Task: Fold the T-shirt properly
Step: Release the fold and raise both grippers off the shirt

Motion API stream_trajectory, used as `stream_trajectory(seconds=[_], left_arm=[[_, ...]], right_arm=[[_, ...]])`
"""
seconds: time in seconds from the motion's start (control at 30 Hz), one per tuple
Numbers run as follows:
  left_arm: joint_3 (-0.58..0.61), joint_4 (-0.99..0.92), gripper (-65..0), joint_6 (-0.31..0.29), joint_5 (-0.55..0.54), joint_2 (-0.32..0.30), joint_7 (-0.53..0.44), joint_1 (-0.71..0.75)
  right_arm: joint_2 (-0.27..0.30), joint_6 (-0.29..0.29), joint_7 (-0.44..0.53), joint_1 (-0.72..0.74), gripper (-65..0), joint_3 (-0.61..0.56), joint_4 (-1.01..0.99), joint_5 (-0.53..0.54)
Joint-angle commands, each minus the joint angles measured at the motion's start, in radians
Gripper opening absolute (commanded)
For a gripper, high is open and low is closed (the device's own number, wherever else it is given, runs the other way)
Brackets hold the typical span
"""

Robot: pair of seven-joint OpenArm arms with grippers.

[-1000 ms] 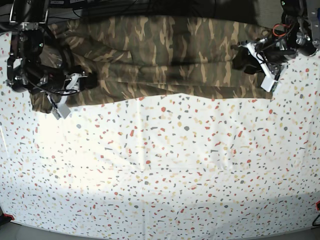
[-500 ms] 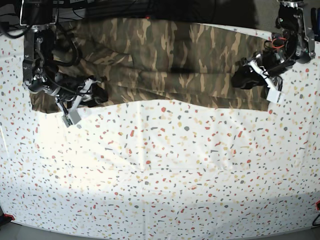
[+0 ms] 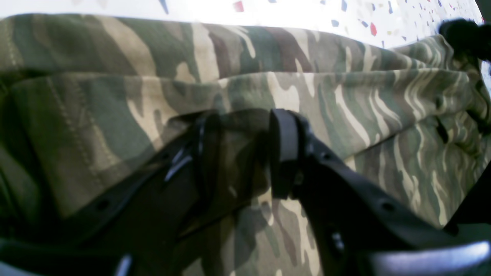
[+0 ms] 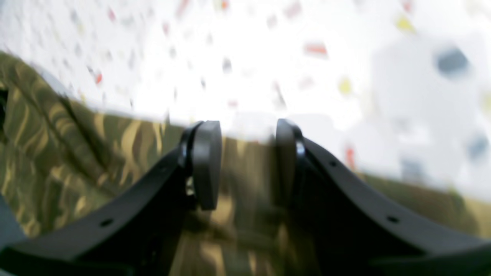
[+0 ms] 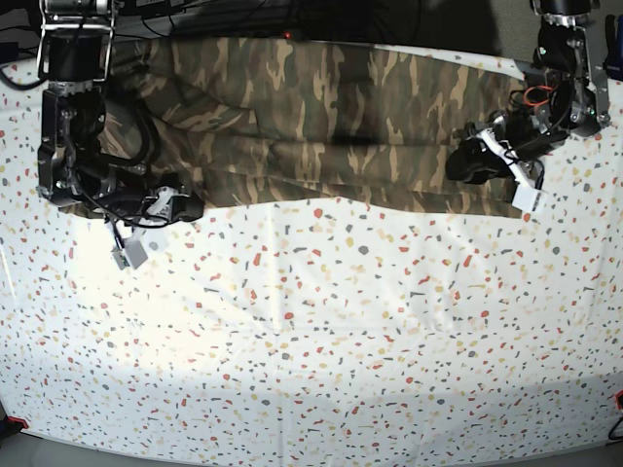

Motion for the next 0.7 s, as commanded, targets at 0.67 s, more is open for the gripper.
stream_trajectory(seconds=[0.67], left_arm=[[-0.002,-0.019,-42.0,0.074,0.082,-0.014,0.117,0.016]], right_arm=[[-0.084,0.008,0.053,-0.347,-40.4,0.322,0.361,-0.185]])
